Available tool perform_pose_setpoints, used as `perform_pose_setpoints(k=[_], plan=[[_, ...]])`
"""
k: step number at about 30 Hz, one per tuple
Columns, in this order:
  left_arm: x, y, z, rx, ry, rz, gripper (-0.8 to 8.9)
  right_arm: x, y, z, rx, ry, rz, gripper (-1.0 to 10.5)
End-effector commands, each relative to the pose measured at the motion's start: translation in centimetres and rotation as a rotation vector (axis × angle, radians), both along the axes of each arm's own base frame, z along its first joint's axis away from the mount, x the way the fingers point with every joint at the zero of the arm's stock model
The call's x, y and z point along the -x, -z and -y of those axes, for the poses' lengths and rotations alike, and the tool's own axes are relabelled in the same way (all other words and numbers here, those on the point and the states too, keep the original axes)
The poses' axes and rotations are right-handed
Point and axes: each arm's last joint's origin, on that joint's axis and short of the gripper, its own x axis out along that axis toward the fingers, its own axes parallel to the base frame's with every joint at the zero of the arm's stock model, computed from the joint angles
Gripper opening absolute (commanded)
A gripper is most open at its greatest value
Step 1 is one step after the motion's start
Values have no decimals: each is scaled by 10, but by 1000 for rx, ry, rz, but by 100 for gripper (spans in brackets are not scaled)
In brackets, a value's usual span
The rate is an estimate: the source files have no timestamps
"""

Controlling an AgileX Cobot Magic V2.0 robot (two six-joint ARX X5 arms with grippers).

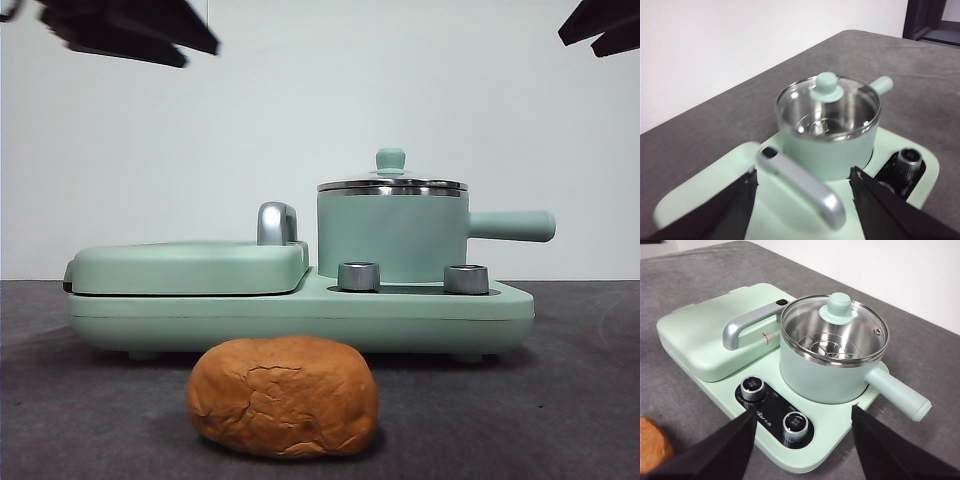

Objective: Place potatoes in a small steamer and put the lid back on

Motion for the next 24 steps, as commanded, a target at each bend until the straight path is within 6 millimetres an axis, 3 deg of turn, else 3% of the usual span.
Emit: perform_pose_setpoints(k=[1,24], plan=[[-14,-6,16,11,14,5,298,0,-7,-1,-26,4,11,299],[-133,13,136,24,128,-111,299,0,-7,-1,-32,6,7,299]])
